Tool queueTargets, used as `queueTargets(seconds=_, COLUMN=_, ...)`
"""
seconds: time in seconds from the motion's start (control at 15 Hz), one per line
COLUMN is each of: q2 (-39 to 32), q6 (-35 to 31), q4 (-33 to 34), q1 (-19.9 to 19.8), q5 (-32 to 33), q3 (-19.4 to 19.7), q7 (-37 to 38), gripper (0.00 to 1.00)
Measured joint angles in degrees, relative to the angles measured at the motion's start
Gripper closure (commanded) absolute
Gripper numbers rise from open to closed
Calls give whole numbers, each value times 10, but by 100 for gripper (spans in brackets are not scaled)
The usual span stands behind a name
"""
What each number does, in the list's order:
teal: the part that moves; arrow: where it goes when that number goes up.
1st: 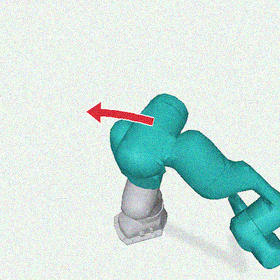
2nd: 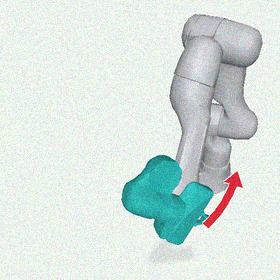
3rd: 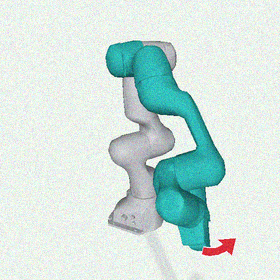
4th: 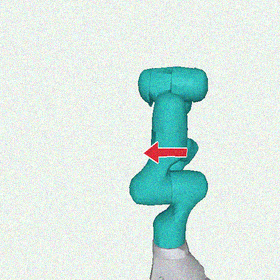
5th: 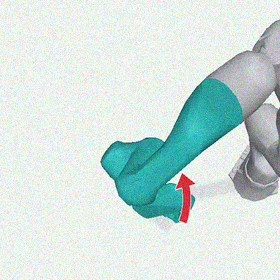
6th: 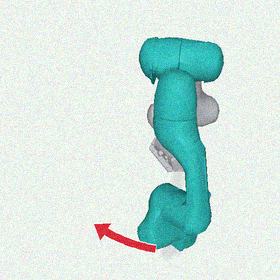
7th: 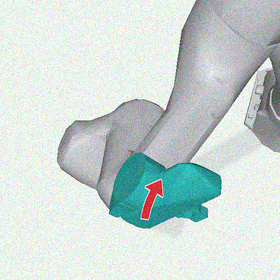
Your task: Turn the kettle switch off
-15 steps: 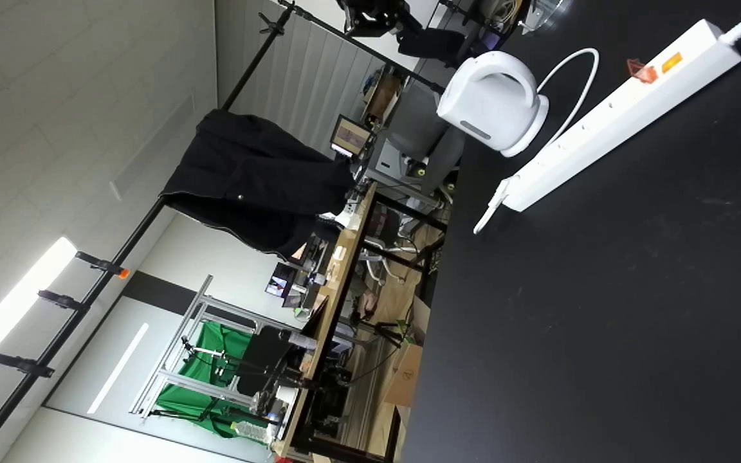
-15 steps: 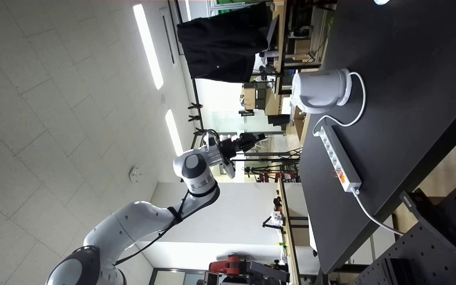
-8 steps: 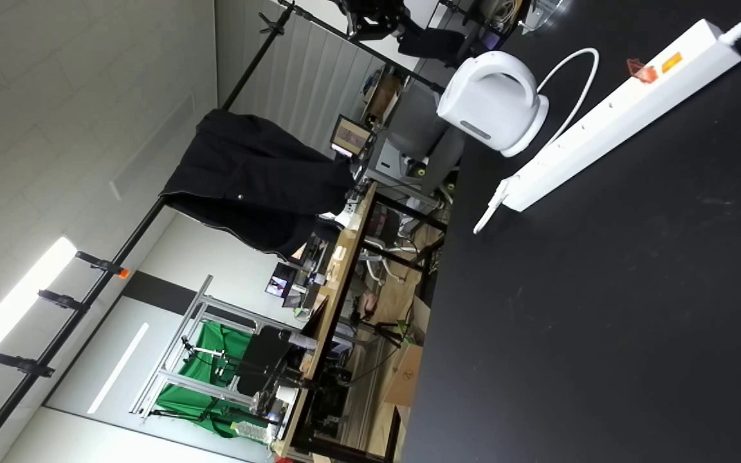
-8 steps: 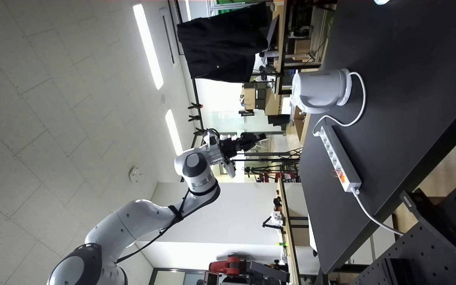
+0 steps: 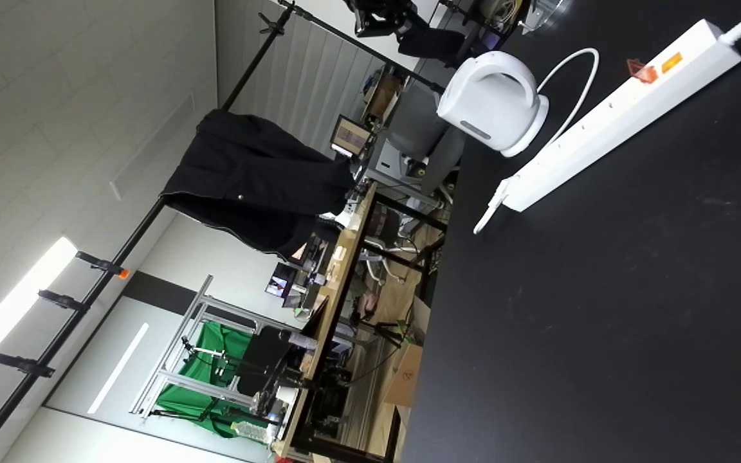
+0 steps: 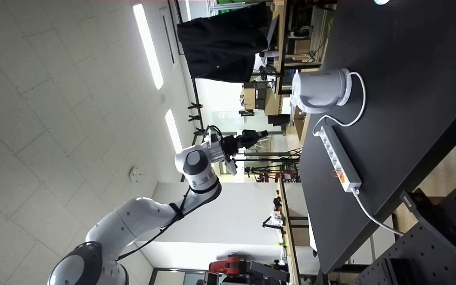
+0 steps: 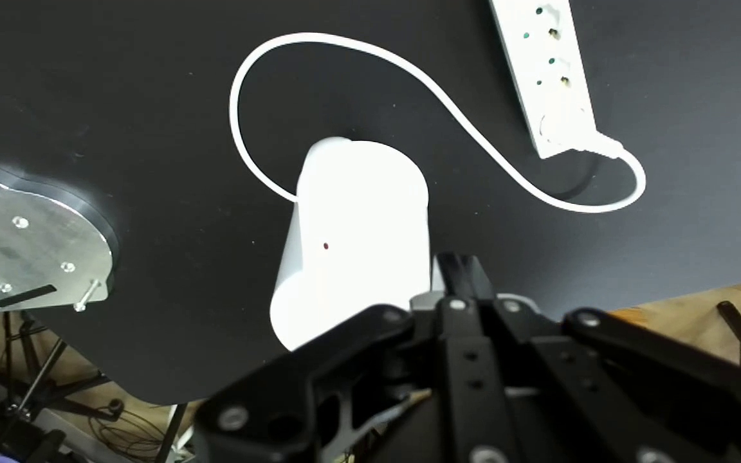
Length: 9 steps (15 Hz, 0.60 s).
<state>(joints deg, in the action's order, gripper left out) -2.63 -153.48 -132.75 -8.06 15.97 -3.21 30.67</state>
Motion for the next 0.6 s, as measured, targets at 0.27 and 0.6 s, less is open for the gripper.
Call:
queueTargets(seconds=0.27, q2=-10, q6=-11, q4=13, q1=4, q5=-16, q3=51, q7=-20, gripper=100)
queueTargets(seconds=0.6, q2=-55, q6=29, q4=78, q1=3, q5=-144, q3=75, q7=-149, gripper=100)
